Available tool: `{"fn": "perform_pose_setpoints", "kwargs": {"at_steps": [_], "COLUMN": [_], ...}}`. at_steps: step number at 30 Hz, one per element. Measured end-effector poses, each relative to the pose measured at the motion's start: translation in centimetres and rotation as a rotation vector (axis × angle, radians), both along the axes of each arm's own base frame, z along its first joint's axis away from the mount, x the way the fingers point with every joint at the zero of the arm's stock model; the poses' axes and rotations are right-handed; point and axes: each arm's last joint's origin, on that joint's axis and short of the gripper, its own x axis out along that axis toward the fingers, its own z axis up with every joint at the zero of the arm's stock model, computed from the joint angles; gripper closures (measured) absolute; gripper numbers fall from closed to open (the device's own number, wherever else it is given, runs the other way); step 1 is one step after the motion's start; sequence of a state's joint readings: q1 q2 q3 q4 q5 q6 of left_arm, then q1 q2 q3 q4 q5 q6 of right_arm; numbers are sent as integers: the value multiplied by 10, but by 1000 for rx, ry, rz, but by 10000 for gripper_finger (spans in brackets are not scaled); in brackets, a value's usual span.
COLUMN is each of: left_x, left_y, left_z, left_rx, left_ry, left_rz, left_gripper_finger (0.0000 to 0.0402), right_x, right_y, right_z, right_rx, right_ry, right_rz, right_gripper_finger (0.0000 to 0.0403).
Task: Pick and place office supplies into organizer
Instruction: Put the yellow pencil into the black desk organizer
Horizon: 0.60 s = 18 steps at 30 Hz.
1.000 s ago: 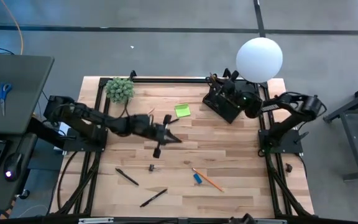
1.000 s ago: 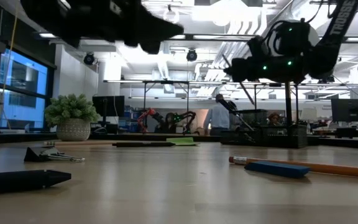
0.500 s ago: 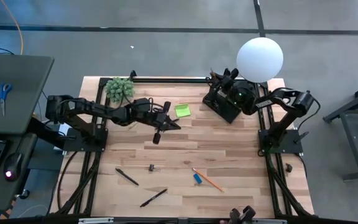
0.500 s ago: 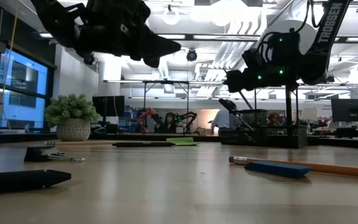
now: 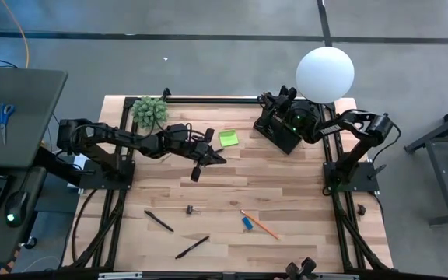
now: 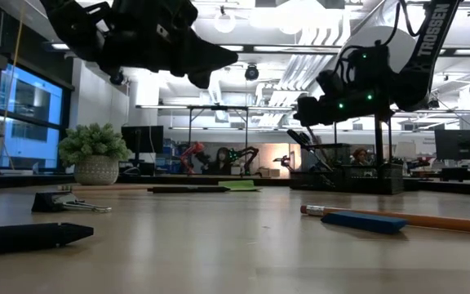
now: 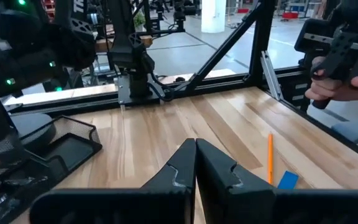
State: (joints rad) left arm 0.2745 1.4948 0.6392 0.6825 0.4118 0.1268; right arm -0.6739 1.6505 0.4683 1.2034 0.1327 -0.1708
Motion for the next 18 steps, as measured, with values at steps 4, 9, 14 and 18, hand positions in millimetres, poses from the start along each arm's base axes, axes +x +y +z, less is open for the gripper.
{"fn": "perform_pose_setpoints", "kwargs": {"at_steps": [4, 9, 14, 18], "left_x": [0, -1, -1, -1], "left_y": [0, 0, 0, 0], "left_z": [-2, -4, -5, -6], "left_rx": [-9, -16, -35, -46], "left_ry": [19, 38, 57, 63], "left_rz": [1, 1, 5, 7], "left_gripper_finger": [401, 401, 401, 401], "right_x": [-1, -1, -2, -5], "right_y": [-1, -1, 0, 3], "right_z": [-1, -4, -8, -2], "right_rx": [25, 66, 112, 132], "right_ry": [-13, -15, 46, 73], "right_rz": [-27, -33, -44, -45], "right_gripper_finger": [364, 343, 321, 305]}}
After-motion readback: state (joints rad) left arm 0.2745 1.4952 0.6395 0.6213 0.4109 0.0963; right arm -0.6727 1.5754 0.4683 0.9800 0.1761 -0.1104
